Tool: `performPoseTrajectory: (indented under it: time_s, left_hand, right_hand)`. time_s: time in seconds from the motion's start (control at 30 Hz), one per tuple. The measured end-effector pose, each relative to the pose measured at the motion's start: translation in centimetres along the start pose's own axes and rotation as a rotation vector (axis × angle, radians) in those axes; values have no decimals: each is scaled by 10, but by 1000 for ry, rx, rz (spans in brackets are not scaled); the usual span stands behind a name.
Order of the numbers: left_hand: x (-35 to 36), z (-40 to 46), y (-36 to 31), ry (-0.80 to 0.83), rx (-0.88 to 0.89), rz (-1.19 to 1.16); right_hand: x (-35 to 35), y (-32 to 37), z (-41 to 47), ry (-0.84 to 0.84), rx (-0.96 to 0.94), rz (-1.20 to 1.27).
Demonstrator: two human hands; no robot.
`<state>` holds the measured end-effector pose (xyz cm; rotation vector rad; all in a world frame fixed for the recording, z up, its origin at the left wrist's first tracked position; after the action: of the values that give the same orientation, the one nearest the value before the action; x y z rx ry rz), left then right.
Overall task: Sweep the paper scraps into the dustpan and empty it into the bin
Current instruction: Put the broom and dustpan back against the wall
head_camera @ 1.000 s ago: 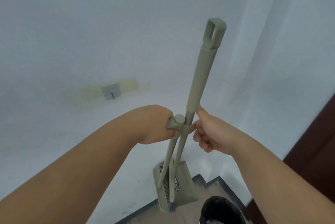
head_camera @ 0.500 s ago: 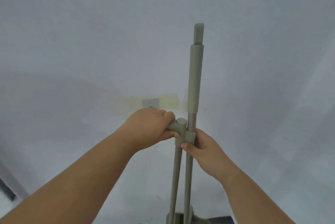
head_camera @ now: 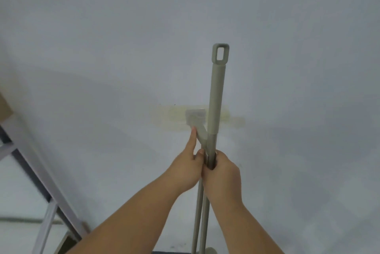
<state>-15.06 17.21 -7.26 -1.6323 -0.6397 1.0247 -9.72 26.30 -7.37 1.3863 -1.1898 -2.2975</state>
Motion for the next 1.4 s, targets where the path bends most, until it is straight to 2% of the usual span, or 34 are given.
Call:
performPoseTrajectory:
  time_s: [0.33,0.67,0.93,1.4]
  left_hand:
    - [-11,13,16,54,-34,-223]
    - [-9,14,36,55,-76,-218]
    - [-8,18,45,78,-115,-324]
    - [0,16,69,50,-148,-248]
  right_hand:
    - [21,18,5,16,4,-184]
    - [34,10,-4,70,60,-225]
    - [40,8,-3,69,73,-257]
    - [46,-2,-6,143,29,-274]
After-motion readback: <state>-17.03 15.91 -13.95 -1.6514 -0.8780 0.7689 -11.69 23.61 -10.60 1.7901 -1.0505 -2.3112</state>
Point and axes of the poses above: each hand's wrist, its own z-axis towards the middle knuckle, its own x-axis out of the palm, y = z × x, the point moved 7 cm from there along z, towards the middle knuckle, and after that the axes turned 10 degrees about -z, right-handed, at the moved point
